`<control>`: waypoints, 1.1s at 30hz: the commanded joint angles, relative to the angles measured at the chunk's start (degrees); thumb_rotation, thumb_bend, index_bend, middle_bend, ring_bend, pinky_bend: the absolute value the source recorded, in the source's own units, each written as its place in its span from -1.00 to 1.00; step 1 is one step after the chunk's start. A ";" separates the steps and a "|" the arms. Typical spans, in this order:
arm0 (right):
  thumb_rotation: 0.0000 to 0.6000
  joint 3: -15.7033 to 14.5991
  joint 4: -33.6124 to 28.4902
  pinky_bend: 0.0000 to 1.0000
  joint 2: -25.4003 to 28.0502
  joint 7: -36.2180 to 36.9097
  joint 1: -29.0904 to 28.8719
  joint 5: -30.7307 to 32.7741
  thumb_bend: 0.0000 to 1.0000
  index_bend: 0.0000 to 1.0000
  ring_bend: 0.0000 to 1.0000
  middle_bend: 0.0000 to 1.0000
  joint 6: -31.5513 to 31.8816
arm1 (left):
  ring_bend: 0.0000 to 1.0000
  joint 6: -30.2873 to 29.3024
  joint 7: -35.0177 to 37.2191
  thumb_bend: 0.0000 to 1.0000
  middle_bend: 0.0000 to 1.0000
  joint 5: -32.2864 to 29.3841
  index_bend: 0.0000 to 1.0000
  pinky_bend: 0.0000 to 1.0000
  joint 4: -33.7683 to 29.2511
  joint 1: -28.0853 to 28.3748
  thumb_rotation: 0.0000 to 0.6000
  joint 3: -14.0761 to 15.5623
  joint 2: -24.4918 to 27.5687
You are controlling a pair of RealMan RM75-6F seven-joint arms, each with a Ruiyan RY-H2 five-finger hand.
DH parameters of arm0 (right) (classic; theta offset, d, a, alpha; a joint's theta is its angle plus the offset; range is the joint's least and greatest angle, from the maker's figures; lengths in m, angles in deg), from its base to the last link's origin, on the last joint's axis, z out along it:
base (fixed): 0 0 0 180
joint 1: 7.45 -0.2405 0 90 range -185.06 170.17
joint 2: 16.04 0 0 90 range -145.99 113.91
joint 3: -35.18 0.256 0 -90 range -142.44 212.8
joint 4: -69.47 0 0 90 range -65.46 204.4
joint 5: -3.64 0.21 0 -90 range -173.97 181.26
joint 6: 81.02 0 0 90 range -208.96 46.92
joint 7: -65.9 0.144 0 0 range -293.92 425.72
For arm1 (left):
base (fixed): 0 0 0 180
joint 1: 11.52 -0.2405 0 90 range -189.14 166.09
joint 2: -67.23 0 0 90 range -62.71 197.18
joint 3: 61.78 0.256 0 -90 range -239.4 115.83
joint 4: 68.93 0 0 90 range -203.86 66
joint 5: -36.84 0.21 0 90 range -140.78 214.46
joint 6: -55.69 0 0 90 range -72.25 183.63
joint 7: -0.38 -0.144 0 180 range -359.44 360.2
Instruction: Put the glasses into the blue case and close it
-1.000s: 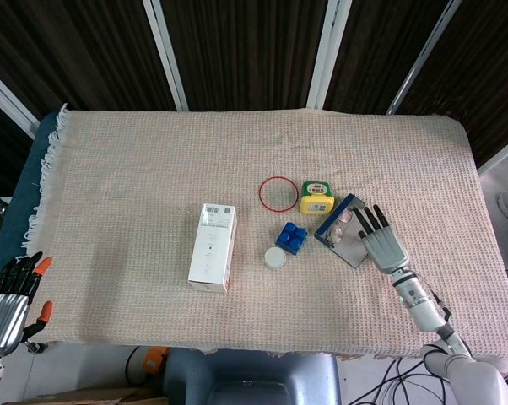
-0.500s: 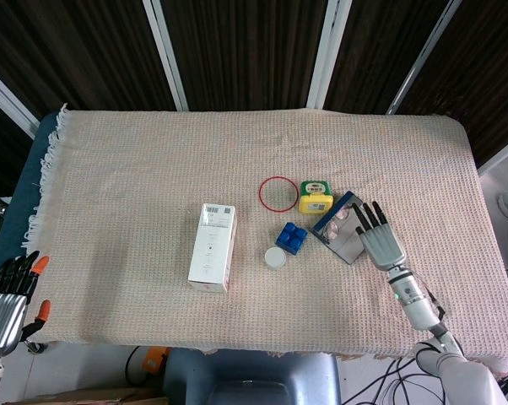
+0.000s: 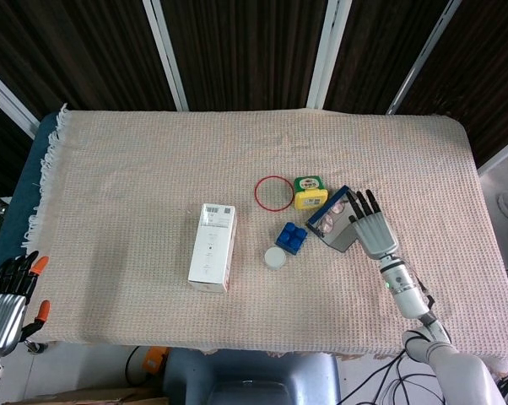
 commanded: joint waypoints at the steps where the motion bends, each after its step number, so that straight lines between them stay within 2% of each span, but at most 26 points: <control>1: 1.00 0.45 -0.12 -1.00 -0.37 -0.67 -0.73 0.35 -0.11 0.32 -1.00 -0.85 -0.57 | -1.00 0.01 0.13 -0.10 -1.00 -0.02 -1.00 -0.92 -0.01 0.00 1.00 -0.01 0.04; 10: 1.00 0.53 -0.24 -1.00 -0.93 -1.93 -1.55 0.63 0.15 0.41 -1.00 -0.81 -2.04 | -1.00 -0.24 0.75 -0.10 -1.00 0.21 -1.00 -0.92 0.14 -0.11 1.00 0.04 0.22; 19: 1.00 -0.33 -1.59 -1.00 -0.20 -1.32 -0.04 -0.03 0.27 0.46 -1.00 -0.79 0.08 | -1.00 -0.64 1.37 -0.10 -1.00 0.93 -1.00 -0.92 0.40 -0.20 1.00 0.25 0.33; 26: 1.00 -3.32 -7.62 -1.00 3.88 -0.94 4.19 -2.89 0.28 0.47 -1.00 -0.79 6.86 | -1.00 -0.98 1.71 -0.10 -1.00 1.32 -1.00 -0.92 0.47 -0.36 1.00 0.40 0.45; 33: 1.00 -7.50 -18.46 -1.00 10.12 -4.27 9.67 -5.95 0.28 0.47 -1.00 -0.79 11.88 | -1.00 -1.21 1.89 -0.10 -1.00 1.66 -1.00 -0.92 0.38 -0.47 1.00 0.53 0.50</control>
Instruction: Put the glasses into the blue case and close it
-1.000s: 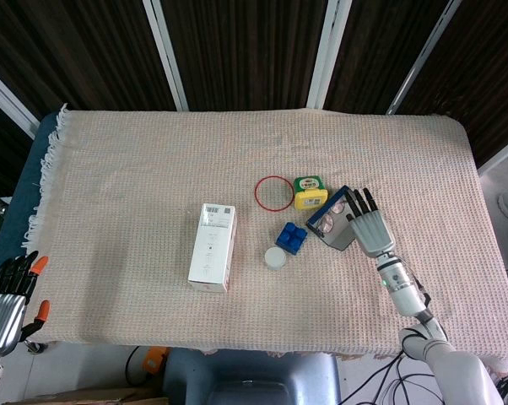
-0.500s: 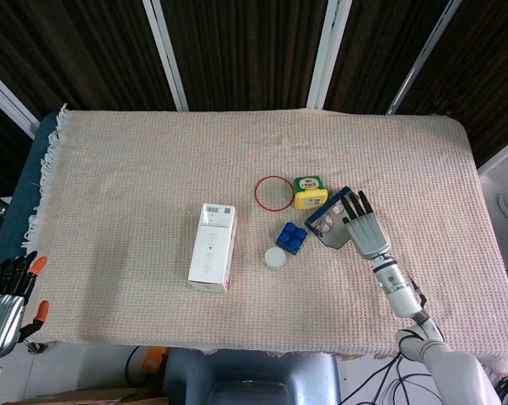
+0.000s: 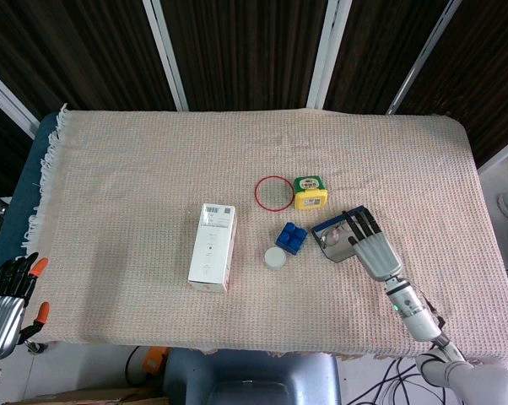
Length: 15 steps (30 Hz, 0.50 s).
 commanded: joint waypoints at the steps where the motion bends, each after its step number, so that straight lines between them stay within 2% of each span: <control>1: 1.00 -2.66 -6.65 -1.00 4.16 -1.96 3.27 -1.98 0.28 0.47 -1.00 -0.79 2.68 | -1.00 -0.13 0.11 -0.10 -1.00 0.07 -1.00 -0.92 0.02 -0.07 1.00 0.03 0.01; 7: 1.00 -3.43 -16.22 -1.00 9.05 -2.33 4.74 -3.45 0.28 0.47 -1.00 -0.78 5.08 | -1.00 0.00 0.15 -0.10 -1.00 0.08 -1.00 -0.92 -0.01 -0.06 1.00 0.07 0.05; 11: 1.00 -1.78 -21.16 -1.00 11.09 -2.50 4.28 -2.87 0.28 0.47 -1.00 -0.78 5.19 | -1.00 0.13 0.23 -0.10 -1.00 0.13 -1.00 -0.92 -0.08 -0.02 1.00 0.12 0.11; 15: 1.00 0.67 -23.72 -1.00 11.67 -3.27 2.95 -0.76 0.28 0.48 -1.00 -0.78 2.45 | -1.00 0.15 0.34 -0.10 -1.00 0.07 -1.00 -0.92 -0.08 -0.01 1.00 0.08 0.15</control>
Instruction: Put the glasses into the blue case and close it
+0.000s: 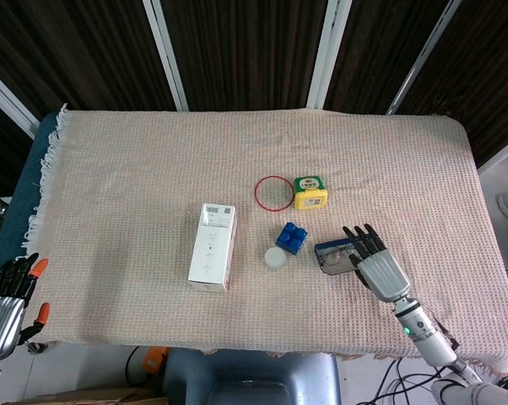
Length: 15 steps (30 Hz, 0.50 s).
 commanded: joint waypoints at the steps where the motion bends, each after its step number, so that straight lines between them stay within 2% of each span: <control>1: 1.00 2.21 -1.76 -1.00 0.59 -0.73 -1.25 2.08 0.28 0.48 -1.00 -0.78 -2.74 | -1.00 0.02 0.08 -0.10 -1.00 -0.05 -1.00 -0.92 0.01 0.00 1.00 -0.01 0.04; 8: 1.00 6.41 -1.39 -1.00 -1.46 -1.54 -4.28 7.50 0.28 0.48 -1.00 -0.78 -10.30 | -1.00 0.05 0.35 -0.10 -1.00 -0.34 -1.00 -0.92 0.02 -0.04 1.00 -0.13 0.16; 15: 1.00 8.79 0.87 -1.00 -3.66 -2.69 -6.72 10.70 0.28 0.48 -1.00 -0.78 -15.09 | -1.00 0.20 0.39 -0.10 -1.00 -0.50 -1.00 -0.92 0.09 0.00 1.00 -0.19 0.16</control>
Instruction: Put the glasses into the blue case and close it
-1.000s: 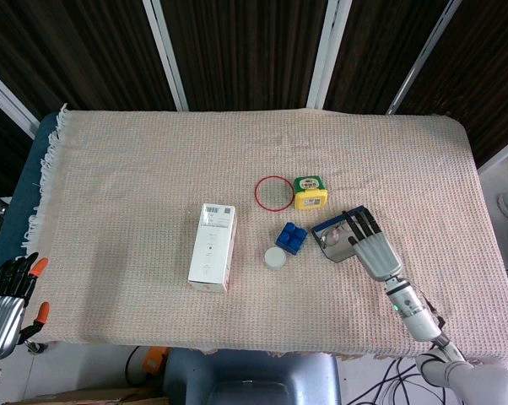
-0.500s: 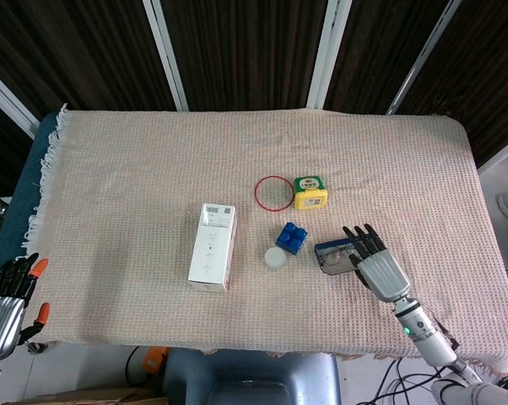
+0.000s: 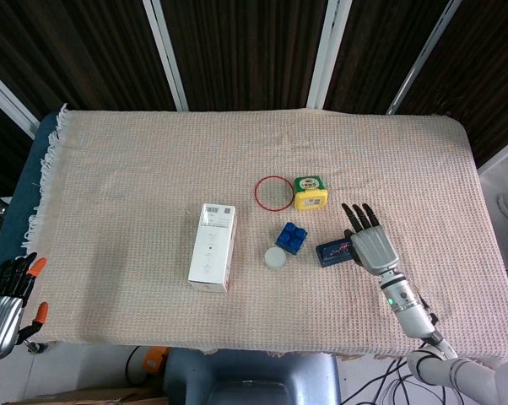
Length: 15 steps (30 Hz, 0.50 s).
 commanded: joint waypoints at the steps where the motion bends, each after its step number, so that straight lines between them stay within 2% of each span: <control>1: 1.00 1.08 1.34 -1.00 -1.19 -0.67 -1.26 1.25 0.28 0.48 -1.00 -0.78 -1.94 | -1.00 0.01 -0.01 -0.10 -1.00 -0.09 -1.00 -0.92 0.00 0.00 1.00 -0.05 0.01; 6: 1.00 1.17 2.20 -1.00 -1.78 -0.86 -1.76 1.70 0.28 0.40 -1.00 -0.78 -2.90 | -1.00 -0.06 0.15 -0.10 -1.00 -0.23 -1.00 -0.92 0.01 -0.05 1.00 -0.12 0.03; 11: 1.00 1.28 2.27 -1.00 -1.83 -1.04 -1.86 2.09 0.28 0.07 -1.00 -0.82 -3.27 | -1.00 0.08 0.09 -0.10 -1.00 -0.17 -1.00 -0.92 -0.02 0.01 1.00 -0.09 0.03; 13: 1.00 1.52 2.25 -1.00 -1.87 -1.03 -1.93 2.40 0.28 -0.16 -1.00 -0.89 -3.41 | -1.00 0.10 0.05 -0.10 -1.00 -0.10 -1.00 -0.92 -0.02 0.01 1.00 -0.03 0.02; 15: 1.00 2.26 2.53 -1.00 -1.91 -1.29 -2.20 3.15 0.28 -0.29 -1.00 -0.93 -3.54 | -1.00 -0.01 0.00 -0.10 -1.00 0.03 -1.00 -0.92 -0.05 -0.02 1.00 0.00 0.01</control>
